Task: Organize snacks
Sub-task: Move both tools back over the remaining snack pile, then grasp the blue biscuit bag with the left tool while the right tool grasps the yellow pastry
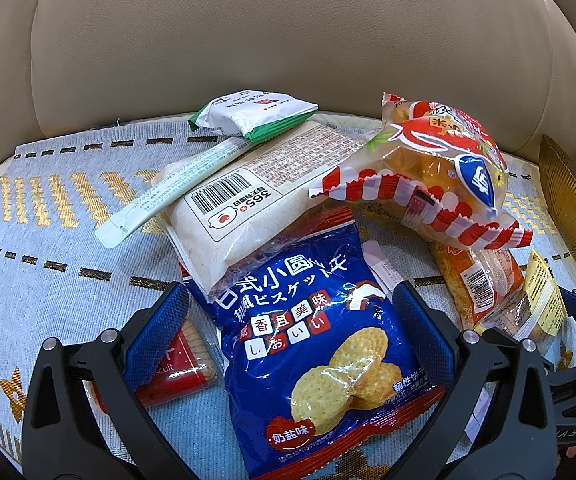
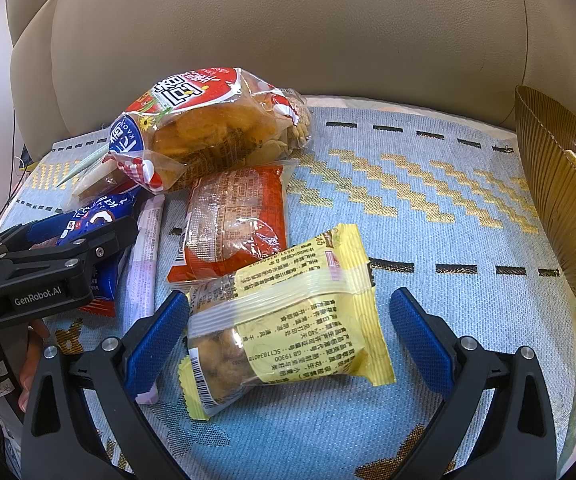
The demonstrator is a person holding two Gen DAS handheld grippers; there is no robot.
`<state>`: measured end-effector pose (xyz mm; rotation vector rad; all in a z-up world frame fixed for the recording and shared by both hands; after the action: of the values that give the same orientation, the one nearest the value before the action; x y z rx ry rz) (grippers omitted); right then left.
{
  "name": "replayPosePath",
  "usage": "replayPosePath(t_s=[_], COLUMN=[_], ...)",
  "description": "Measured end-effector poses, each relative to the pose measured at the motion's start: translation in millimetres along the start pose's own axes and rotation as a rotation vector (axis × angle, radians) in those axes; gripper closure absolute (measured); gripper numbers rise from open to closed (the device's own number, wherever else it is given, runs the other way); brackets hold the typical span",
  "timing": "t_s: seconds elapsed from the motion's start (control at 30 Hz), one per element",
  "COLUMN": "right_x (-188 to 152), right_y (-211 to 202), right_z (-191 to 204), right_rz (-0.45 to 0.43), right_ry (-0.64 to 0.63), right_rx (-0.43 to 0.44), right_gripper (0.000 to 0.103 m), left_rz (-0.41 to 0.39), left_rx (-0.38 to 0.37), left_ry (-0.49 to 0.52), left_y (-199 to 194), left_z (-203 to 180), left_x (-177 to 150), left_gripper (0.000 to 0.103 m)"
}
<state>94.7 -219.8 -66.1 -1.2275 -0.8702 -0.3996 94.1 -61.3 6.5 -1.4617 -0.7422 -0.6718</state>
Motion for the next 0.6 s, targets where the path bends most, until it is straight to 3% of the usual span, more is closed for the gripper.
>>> replayPosePath(t_s=[0.17, 0.2, 0.23, 0.3, 0.4, 0.5, 0.6], right_x=[-3.1, -4.0, -4.7, -7.0, -9.1, -9.3, -6.2], right_y=[-0.8, -2.1, -4.9, -10.9, -15.1, -20.8, -28.3], right_z=[5.9, 8.1, 10.9, 16.6, 16.9, 12.1, 7.4], right_rz=[0.004, -0.001, -0.011, -0.026, -0.032, -0.033, -0.05], right_ry=[-0.035, -0.044, -0.052, -0.069, -0.058, -0.015, 0.014], right_rx=[-0.014, -0.02, -0.012, -0.003, 0.018, 0.041, 0.047], right_gripper=[0.005, 0.011, 0.029, 0.035, 0.037, 0.037, 0.037], left_rz=[0.002, 0.003, 0.003, 0.006, 0.005, -0.002, 0.006], left_rx=[-0.004, -0.018, -0.041, -0.066, -0.091, -0.085, -0.116], left_ry=[0.005, 0.012, 0.018, 0.034, 0.078, 0.105, 0.119], left_y=[-0.4, -1.0, -2.3, -5.1, -13.7, -24.5, -38.8], left_z=[0.0, -1.5, -0.9, -0.7, -1.1, -4.3, -7.8], left_x=[-0.1, 1.2, 0.4, -1.2, -5.9, -9.5, -15.2], left_gripper=[0.003, 0.003, 0.004, 0.019, 0.034, 0.043, 0.045])
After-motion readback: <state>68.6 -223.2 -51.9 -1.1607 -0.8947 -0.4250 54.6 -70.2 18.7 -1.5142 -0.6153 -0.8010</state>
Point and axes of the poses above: each gripper's, at about its wrist camera, not at the fingertips, and y roughly the way its jaws point, z to its left, x to its top, the point moved 2 cm from there along y, roughly the way its jaws point, and after that the axes turned 11 degrees about -z, right-handed, at the moved point
